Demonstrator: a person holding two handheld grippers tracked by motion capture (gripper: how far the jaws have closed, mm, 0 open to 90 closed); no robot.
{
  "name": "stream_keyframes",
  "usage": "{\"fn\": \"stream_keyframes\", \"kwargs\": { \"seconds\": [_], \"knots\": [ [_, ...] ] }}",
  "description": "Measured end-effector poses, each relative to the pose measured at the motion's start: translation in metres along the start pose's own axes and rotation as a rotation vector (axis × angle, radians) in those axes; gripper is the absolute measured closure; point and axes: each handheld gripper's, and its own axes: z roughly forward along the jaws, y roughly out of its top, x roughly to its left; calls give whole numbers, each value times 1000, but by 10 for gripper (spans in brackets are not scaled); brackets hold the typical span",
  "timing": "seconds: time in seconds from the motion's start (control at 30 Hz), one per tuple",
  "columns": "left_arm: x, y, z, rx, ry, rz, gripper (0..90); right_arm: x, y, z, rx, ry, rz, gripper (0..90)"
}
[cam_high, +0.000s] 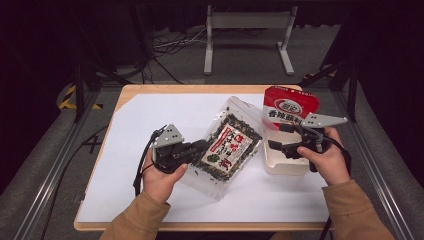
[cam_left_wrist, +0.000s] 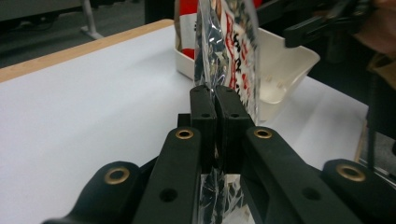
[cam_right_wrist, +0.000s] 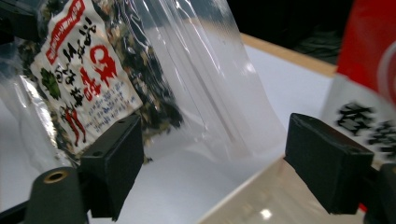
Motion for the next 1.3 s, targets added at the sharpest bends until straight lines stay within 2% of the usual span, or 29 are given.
{"fn": "stream_keyframes", "kwargs": {
  "seconds": [0.07,0.1,0.13,0.17,0.2,0.23,0.27,0.3,0.33,0.37,0.47,0.63,0.7,0.9,1.0,1.03,1.1,1.2,1.3],
  "knots": [
    [0,0,-1,-2,-8,4,900,-3,-2,9,5,53,29,217],
    [-2,1,-1,0,-15,-4,900,-3,-2,9,5,53,29,217],
    [-2,1,-2,0,-12,16,900,-4,-3,14,27,97,46,310],
    [-3,1,-1,1,-17,18,900,-3,-4,19,52,141,49,373],
    [-4,1,-2,2,-12,23,900,0,-4,24,80,171,38,366],
    [-5,1,-2,3,-12,29,900,3,-5,30,105,181,17,354],
    [-7,1,-2,0,-14,25,900,6,-4,35,124,187,-7,312],
    [-8,1,-2,3,-6,46,900,9,-4,40,128,170,-20,251],
    [-9,1,-3,3,-2,55,900,10,-2,43,122,150,-36,229],
    [-10,1,-3,-1,-4,46,900,11,0,44,114,133,-40,218],
    [-12,1,-6,-6,-5,68,900,9,4,41,68,122,-16,202],
    [-17,1,-11,-15,-17,88,900,4,5,32,49,53,3,173],
    [-20,2,-13,-23,-26,110,900,2,5,31,46,34,7,159],
    [-27,1,-19,-46,-68,167,900,0,7,35,88,120,-8,136],
    [-26,1,-19,-39,-75,177,900,0,5,39,104,186,20,131],
    [-26,1,-19,-39,-75,177,900,1,3,42,128,215,10,140],
    [-25,0,-18,-39,-74,171,900,5,0,46,152,240,-14,207],
    [-24,0,-19,-44,-72,163,900,8,0,48,146,260,-38,226],
    [-21,0,-19,-43,-80,153,900,9,0,47,140,282,-49,306]
  ]
}}
